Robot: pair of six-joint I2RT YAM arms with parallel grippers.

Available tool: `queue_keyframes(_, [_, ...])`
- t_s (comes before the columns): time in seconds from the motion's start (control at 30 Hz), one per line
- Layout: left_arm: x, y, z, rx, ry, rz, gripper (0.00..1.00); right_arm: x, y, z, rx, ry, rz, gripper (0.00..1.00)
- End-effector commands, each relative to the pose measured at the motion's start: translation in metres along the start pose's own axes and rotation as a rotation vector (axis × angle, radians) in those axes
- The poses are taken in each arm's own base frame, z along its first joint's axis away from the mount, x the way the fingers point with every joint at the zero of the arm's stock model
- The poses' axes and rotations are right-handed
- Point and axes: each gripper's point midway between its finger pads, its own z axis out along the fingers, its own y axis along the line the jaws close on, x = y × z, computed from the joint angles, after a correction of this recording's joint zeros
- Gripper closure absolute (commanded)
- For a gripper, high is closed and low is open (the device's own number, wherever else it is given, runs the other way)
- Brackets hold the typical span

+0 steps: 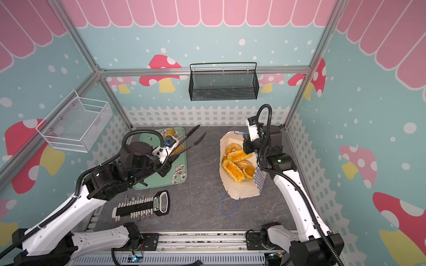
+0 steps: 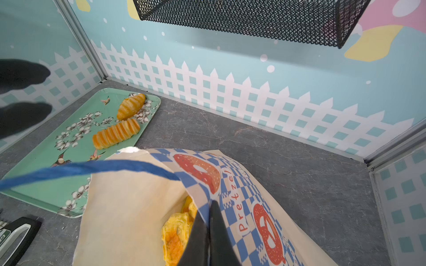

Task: Take the fake bread out of the paper bag
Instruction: 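Move the open tongs from the tray into the bag opening with the left gripper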

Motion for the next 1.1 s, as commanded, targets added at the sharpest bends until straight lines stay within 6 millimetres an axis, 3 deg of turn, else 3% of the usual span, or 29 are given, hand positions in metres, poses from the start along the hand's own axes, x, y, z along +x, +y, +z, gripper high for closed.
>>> queue_keyframes(0.0, [-0.026, -0.031, -0.004, 0.080, -0.118, 0.121, 0.66, -0.016, 0.006, -0.010, -0.017, -0.057, -0.030, 1.00])
queue_keyframes(0.17, [-0.030, -0.079, -0.003, 0.151, -0.134, 0.285, 0.67, -0.010, 0.005, -0.007, -0.018, -0.045, -0.027, 1.00])
queue_keyframes(0.43, [-0.012, -0.117, 0.022, 0.144, -0.044, 0.404, 0.68, -0.007, 0.005, -0.011, -0.011, -0.048, -0.026, 1.00])
queue_keyframes(0.57, [-0.010, -0.125, 0.042, 0.124, 0.023, 0.402, 0.68, -0.008, 0.006, -0.013, -0.014, -0.051, -0.025, 1.00])
queue_keyframes(0.87, [0.007, -0.141, 0.111, 0.052, 0.221, 0.389, 0.67, -0.007, 0.010, -0.015, -0.032, -0.053, -0.008, 1.00])
queue_keyframes(1.07, [0.013, -0.131, 0.140, 0.027, 0.307, 0.369, 0.62, -0.002, 0.012, -0.016, -0.042, -0.050, -0.001, 1.00])
